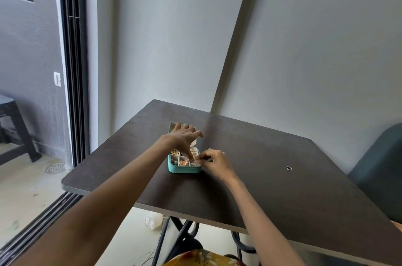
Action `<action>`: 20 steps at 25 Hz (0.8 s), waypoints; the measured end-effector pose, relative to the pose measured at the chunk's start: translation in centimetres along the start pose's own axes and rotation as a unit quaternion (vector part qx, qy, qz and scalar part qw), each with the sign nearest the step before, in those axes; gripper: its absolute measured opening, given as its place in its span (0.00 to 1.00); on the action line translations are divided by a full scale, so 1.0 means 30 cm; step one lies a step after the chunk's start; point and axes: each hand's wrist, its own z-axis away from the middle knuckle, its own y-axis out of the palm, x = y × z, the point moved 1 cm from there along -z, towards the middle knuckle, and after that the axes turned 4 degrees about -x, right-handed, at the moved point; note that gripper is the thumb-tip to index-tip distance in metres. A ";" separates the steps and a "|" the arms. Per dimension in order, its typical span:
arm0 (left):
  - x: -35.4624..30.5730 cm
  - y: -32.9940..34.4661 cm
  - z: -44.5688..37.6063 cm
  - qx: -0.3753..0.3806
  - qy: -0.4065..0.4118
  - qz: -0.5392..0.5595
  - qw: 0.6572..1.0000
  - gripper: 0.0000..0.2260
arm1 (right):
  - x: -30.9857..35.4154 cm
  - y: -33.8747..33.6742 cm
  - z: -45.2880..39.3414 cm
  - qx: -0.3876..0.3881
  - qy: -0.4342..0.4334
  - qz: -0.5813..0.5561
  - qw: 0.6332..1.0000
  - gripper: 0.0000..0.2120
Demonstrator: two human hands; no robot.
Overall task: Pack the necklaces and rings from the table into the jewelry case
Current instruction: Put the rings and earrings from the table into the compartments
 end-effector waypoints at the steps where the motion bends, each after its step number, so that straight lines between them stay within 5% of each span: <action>1: 0.000 0.000 0.006 -0.008 -0.001 -0.001 1.000 0.41 | 0.002 -0.003 -0.003 0.007 -0.002 0.008 1.000 0.06; 20: 0.015 0.026 0.023 -0.017 -0.025 0.038 0.999 0.36 | 0.025 0.018 0.042 -0.048 -0.092 0.103 0.989 0.06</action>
